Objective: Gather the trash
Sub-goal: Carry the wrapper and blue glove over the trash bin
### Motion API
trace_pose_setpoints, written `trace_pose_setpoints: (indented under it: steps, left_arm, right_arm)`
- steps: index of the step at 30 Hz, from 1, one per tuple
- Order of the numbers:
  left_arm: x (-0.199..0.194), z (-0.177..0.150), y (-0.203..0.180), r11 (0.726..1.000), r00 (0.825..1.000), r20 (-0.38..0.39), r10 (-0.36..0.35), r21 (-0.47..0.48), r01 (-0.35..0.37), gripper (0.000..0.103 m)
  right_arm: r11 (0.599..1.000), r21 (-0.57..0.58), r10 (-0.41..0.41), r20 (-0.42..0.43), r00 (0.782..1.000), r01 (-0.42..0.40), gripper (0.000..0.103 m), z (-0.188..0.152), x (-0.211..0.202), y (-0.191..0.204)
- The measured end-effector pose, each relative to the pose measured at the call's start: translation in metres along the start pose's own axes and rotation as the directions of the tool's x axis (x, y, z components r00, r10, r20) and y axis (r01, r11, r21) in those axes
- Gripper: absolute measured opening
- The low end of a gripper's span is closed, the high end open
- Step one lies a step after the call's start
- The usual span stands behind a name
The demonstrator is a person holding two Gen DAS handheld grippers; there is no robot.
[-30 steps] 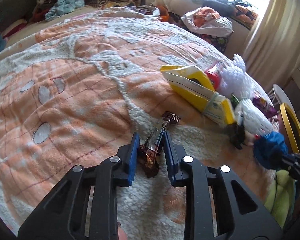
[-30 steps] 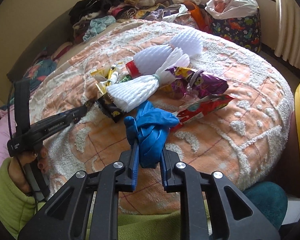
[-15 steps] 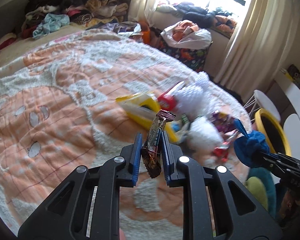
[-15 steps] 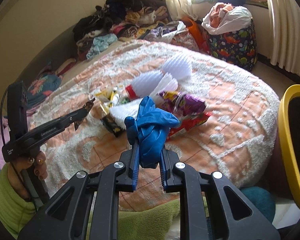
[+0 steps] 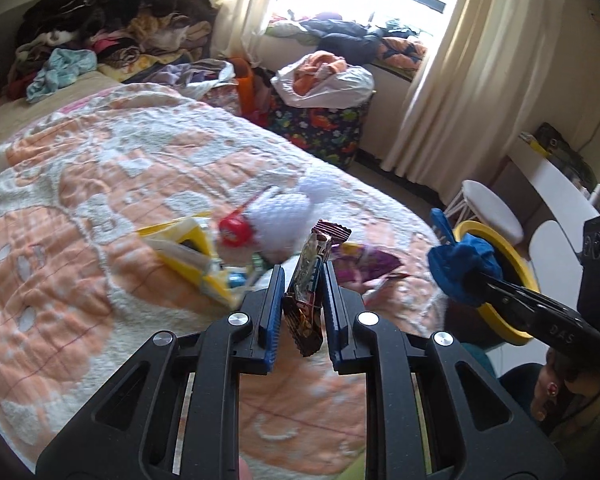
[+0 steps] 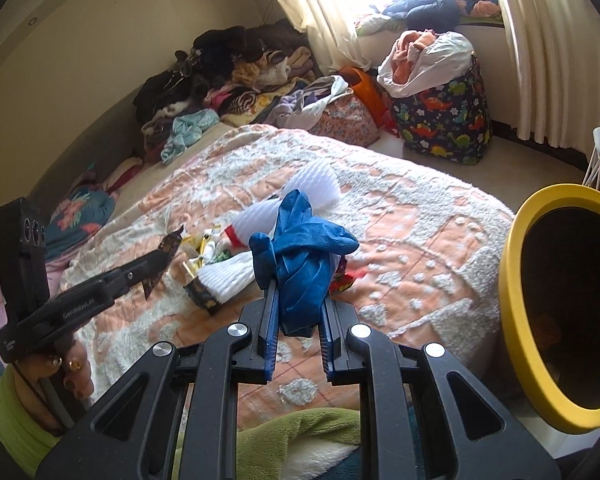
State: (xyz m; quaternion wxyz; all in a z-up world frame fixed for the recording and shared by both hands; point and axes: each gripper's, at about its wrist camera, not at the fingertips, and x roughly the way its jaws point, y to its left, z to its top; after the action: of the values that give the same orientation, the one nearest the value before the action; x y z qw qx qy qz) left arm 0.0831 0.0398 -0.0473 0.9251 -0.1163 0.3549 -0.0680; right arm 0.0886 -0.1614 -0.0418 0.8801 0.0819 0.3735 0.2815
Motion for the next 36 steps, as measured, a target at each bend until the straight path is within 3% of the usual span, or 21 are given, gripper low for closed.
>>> trace_pose_setpoints:
  steps: [21, 36]
  left_arm:
    - [0.012, 0.016, -0.080, 0.989, 0.995, 0.008, -0.102, 0.106, 0.101, 0.013]
    - [0.024, 0.023, -0.126, 0.973, 0.989, -0.006, -0.149, 0.178, 0.147, 0.013]
  right_arm:
    - [0.991, 0.105, -0.102, 0.136, 0.985, 0.088, 0.017, 0.021, -0.051, -0.059]
    - [0.972, 0.192, -0.166, 0.170, 0.971, 0.133, 0.017, 0.025, -0.077, -0.106]
